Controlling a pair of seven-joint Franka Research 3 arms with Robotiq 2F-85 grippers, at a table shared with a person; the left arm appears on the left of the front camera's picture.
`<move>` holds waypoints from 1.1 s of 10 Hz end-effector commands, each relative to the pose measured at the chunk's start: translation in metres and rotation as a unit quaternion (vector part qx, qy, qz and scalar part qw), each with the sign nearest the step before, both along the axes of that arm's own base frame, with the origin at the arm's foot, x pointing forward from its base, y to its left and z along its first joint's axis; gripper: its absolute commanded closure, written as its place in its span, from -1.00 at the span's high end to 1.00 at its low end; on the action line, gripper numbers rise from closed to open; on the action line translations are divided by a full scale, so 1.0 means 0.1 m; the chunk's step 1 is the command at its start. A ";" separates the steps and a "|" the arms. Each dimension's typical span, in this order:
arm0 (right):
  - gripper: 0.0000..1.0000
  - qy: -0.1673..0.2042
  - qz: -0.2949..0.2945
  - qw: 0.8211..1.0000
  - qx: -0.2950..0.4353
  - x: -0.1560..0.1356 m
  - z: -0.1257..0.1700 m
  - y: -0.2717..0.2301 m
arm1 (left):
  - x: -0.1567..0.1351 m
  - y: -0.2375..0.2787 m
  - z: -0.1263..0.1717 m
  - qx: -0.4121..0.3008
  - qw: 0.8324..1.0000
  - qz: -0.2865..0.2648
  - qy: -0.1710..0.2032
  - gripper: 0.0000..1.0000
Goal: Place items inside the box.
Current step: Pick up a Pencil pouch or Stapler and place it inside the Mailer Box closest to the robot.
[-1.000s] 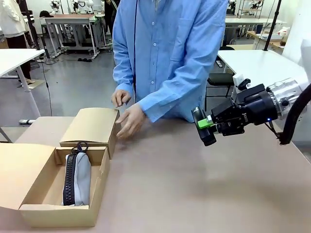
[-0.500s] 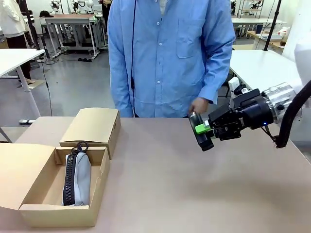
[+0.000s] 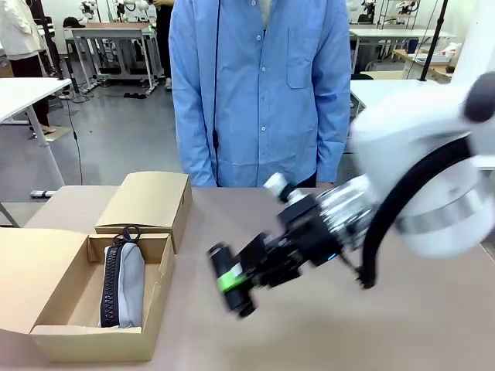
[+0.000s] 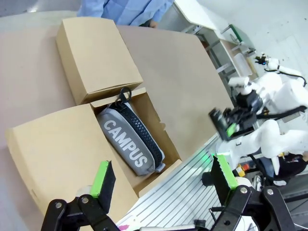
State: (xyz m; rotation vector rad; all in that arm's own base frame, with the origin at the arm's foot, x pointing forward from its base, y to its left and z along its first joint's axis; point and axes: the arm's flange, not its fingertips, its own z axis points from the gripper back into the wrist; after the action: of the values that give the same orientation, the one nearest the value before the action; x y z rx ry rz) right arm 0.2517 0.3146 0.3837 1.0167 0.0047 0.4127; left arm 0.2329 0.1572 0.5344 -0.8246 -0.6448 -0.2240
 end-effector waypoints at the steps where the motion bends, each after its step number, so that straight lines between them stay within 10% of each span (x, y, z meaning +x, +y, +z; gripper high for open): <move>1: -1.00 -0.050 -0.033 0.998 0.017 0.24 -0.23 0.75 | 0.00 -0.02 -0.01 -0.005 1.000 -0.005 -0.012 1.00; 2: -1.00 -0.093 -0.061 0.994 0.022 0.30 -0.25 0.94 | 0.00 -0.02 -0.01 -0.005 1.000 -0.005 -0.012 1.00; 3: -1.00 -0.007 -0.004 1.000 -0.004 -0.11 -0.10 0.36 | 0.00 -0.02 -0.01 -0.005 1.000 -0.005 -0.012 1.00; 5: -1.00 -0.007 -0.004 1.000 -0.004 -0.11 -0.10 0.36 | 0.00 -0.02 -0.01 -0.005 1.000 -0.005 -0.012 1.00; 6: -0.16 -0.023 -0.020 1.000 -0.003 -0.03 -0.16 0.63 | 0.00 -0.02 -0.01 -0.005 1.000 -0.005 -0.012 1.00; 11: -0.16 -0.002 -0.118 0.992 0.046 0.41 0.07 1.31 | 0.00 -0.02 -0.01 -0.005 1.000 -0.005 -0.012 1.00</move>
State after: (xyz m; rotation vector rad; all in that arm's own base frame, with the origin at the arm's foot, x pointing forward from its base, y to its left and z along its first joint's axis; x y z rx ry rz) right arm 0.2882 0.4152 0.4038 1.0836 -0.1360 0.2487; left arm 0.2328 0.1572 0.5345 -0.8244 -0.6449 -0.2244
